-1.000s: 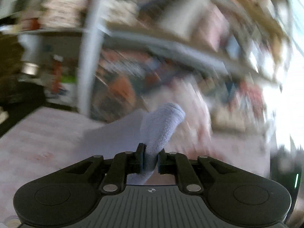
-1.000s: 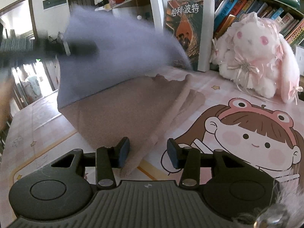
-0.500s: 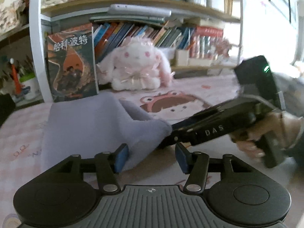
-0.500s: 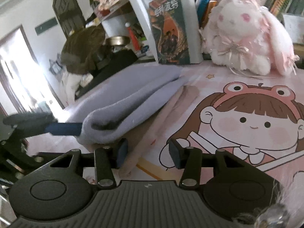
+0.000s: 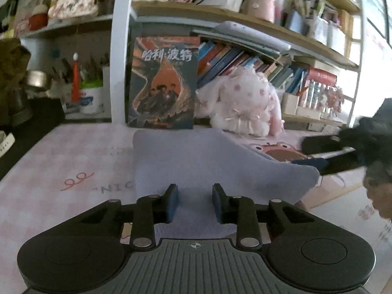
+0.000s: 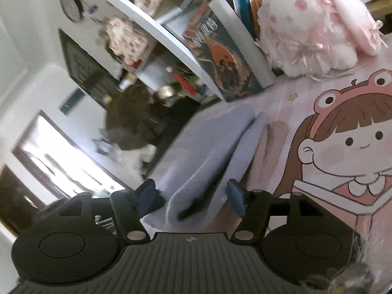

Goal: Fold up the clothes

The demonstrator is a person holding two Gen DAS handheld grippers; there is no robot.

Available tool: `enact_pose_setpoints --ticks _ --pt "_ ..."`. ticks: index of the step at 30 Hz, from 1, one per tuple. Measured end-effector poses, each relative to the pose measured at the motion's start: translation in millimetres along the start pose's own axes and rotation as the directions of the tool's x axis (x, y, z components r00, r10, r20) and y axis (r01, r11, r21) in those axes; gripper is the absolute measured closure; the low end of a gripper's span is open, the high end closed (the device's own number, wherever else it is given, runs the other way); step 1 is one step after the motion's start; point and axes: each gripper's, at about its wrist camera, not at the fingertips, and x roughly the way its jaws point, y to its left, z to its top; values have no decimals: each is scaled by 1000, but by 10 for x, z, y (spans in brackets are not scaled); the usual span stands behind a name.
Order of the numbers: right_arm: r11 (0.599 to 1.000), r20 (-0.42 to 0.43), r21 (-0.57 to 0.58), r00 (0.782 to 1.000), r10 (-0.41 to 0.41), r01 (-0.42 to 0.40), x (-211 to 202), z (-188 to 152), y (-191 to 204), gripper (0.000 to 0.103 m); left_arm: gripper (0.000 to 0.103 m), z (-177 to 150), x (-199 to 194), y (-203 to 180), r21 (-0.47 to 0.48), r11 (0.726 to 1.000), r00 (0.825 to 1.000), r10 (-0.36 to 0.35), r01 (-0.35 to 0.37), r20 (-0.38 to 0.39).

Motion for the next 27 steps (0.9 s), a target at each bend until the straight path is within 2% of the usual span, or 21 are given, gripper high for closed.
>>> enact_pose_setpoints --ticks 3,5,7,10,12,13,14,17,20,23,25,27 --pt "998 -13 25 999 -49 50 220 13 -23 38 74 -41 19 3 5 1000 1000 -5 5 -8" --pt "996 -22 39 996 -82 83 365 20 -35 42 74 -55 17 -4 16 1000 1000 -2 2 -10" --pt "992 -29 -8 992 -123 123 480 2 28 77 74 -65 6 -14 27 1000 1000 0 0 -13" --pt "951 -3 -239 979 -202 196 482 -91 354 85 74 -75 -33 -29 47 999 1000 0 1 -23" --pt "900 50 -383 978 -203 207 374 -195 588 85 74 -94 -45 -68 74 997 1000 -3 5 -27" --pt "888 67 -409 977 -200 210 332 -229 633 85 74 -97 -37 -77 80 997 1000 -3 5 -27" --pt "887 70 -404 974 -214 224 332 -244 611 85 74 -99 -26 -85 84 996 1000 -3 5 -26" --pt "890 8 -354 952 -305 288 516 -262 346 85 74 -96 -1 -77 78 997 1000 -8 10 -24" --pt "917 0 -300 961 -275 263 481 -218 262 84 69 -62 -45 -33 62 998 999 -27 28 -22" --pt "886 16 -358 951 -310 295 411 -234 373 75 62 1 -148 107 -14 999 999 -48 48 15" --pt "868 35 -384 944 -328 315 345 -240 407 60 52 41 -206 254 -83 995 997 -45 50 55" --pt "870 41 -379 945 -325 316 289 -240 413 53 46 84 -217 430 -162 985 996 -38 50 75"
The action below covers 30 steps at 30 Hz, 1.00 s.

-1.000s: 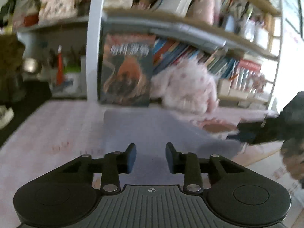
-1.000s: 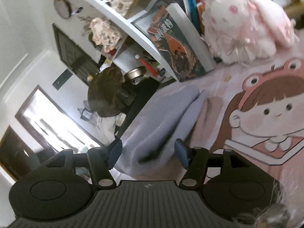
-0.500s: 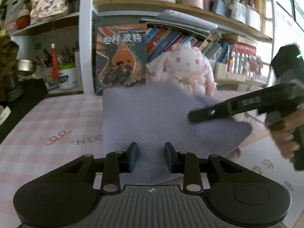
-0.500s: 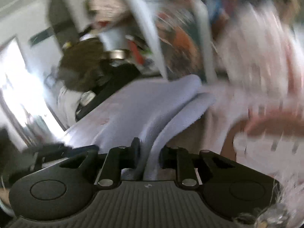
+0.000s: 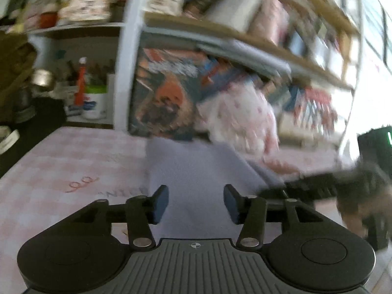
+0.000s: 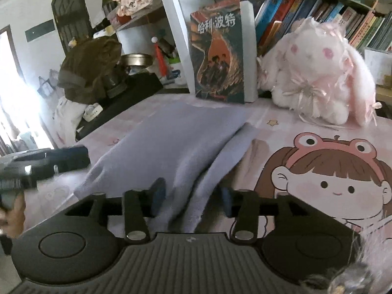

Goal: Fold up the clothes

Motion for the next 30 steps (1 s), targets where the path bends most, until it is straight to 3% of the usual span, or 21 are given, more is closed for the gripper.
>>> enact_pose_setpoints --ticks 1,4,8,12,15,18,20,21,24,27,30 --pt "1000 -5 9 1000 5 -5 11 12 8 47 40 26 30 81 -33 999 1000 1 -2 -9" --pt "1000 -9 28 1000 5 -5 0 29 16 29 37 81 145 300 -120 993 999 -2 -3 -45" --pt "993 7 118 1000 10 -11 -79 49 -106 23 31 87 367 526 -217 976 992 -55 30 -110" --pt "965 -48 261 998 51 -37 18 61 -316 23 31 24 615 657 -308 949 978 -125 69 -164" --pt "953 -68 299 995 78 -54 132 77 -341 23 31 -14 767 741 -378 919 966 -188 108 -180" --pt "943 -86 325 991 105 -72 253 98 -344 28 34 -44 862 747 -418 898 955 -234 139 -185" --pt "955 -96 294 992 81 -50 313 107 -299 40 42 -52 877 707 -413 899 954 -238 145 -184" --pt "963 -91 267 993 69 -43 308 110 -271 53 46 -51 870 681 -403 904 955 -232 143 -183" --pt "973 -79 228 995 61 -42 251 102 -234 67 58 -51 782 574 -368 918 955 -231 151 -184" --pt "981 -76 187 995 65 -49 110 48 -201 71 62 -75 665 456 -346 922 948 -253 175 -193" --pt "984 -89 167 993 82 -66 -140 -89 -217 72 62 -164 513 290 -329 918 930 -300 221 -213"
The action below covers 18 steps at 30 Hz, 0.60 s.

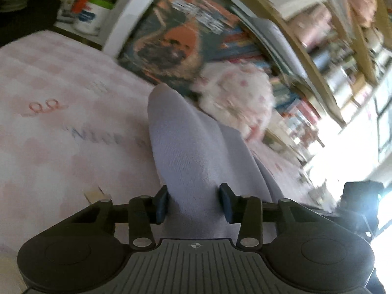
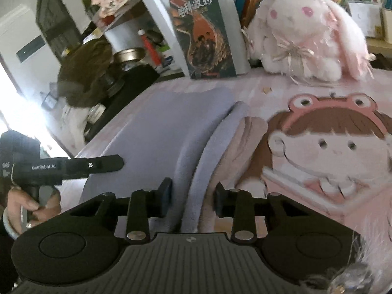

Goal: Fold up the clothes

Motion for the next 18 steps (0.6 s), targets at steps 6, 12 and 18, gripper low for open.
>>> enact_pose_setpoints --ticks 6,12,18 --pt "1000 -30 9 1000 -10 10 -564 -320 5 72 61 -327 -62 -329 27 997 995 -68 70 -79" --pt "993 -41 120 999 10 -5 -844 -527 -146 56 52 -440 -42 -330 0 994 989 -108 108 -104" --pt "983 -35 180 998 42 -35 -715 -571 -213 48 51 -466 15 -240 -65 990 987 -131 126 -91"
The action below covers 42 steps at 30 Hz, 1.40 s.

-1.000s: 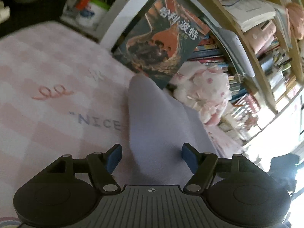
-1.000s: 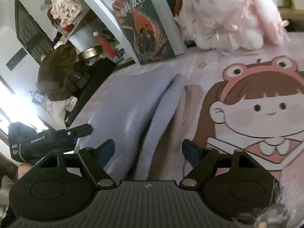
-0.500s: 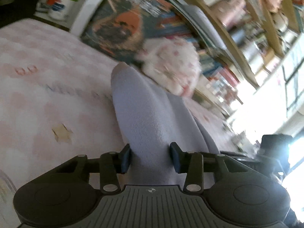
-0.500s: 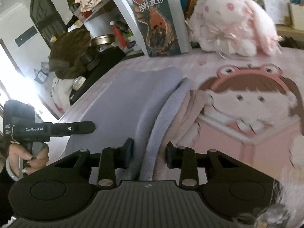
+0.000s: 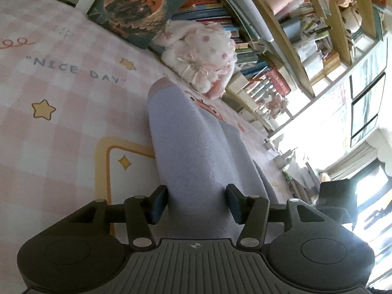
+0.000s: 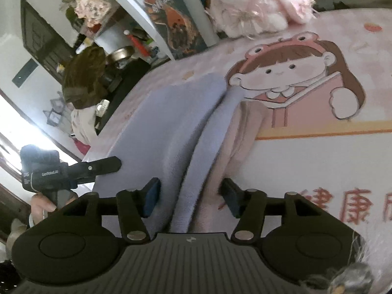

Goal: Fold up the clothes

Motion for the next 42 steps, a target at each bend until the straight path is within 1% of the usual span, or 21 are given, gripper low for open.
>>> enact_pose_setpoints --ticks 2,3,4,5,6,7,9,11,13,16,21,25,28,36,42 --pt "1000 7 -18 1000 -8 8 28 3 29 50 54 -17 5 5 -4 1000 1000 -3 3 12" --pt "1000 14 -30 1000 -10 10 31 -6 38 56 56 -28 0 -16 5 1000 1000 4 -4 19" --pt "999 22 -42 1000 -12 13 32 -15 48 59 59 -38 -6 -42 16 1000 1000 11 -11 25" --pt "998 34 -61 999 -13 15 15 -27 69 62 60 -47 -20 -94 40 999 999 25 -26 33" --pt "997 47 -80 999 -14 18 -4 -38 92 67 62 -58 -37 -155 70 997 999 37 -40 40" --pt "994 60 -110 998 -18 25 -40 -48 136 71 63 -67 -58 -224 105 993 998 44 -49 48" --pt "985 86 -167 996 -25 40 -113 -69 223 73 63 -80 -102 -364 177 982 996 54 -65 68" --pt "976 105 -212 994 -35 56 -174 -84 299 73 63 -73 -149 -477 229 971 995 54 -73 88" --pt "964 123 -256 991 -42 73 -234 -98 372 73 63 -39 -205 -573 267 961 993 47 -74 107" --pt "963 153 -261 988 -26 65 -330 -43 407 73 63 35 -260 -660 294 953 991 32 -69 128" --pt "959 186 -273 982 -21 72 -385 104 483 73 62 185 -270 -716 312 948 988 19 -66 151" --pt "962 192 -265 981 -19 70 -304 273 478 73 62 349 -218 -662 294 953 985 25 -76 171" --pt "964 194 -258 981 -19 70 -189 402 463 73 62 488 -173 -600 280 956 982 38 -90 188" --pt "963 210 -259 977 -18 74 134 802 455 73 62 851 -81 -412 272 954 969 62 -128 239" --pt "960 205 -262 978 -44 98 418 1066 429 73 62 1068 43 -224 252 956 963 82 -149 257"
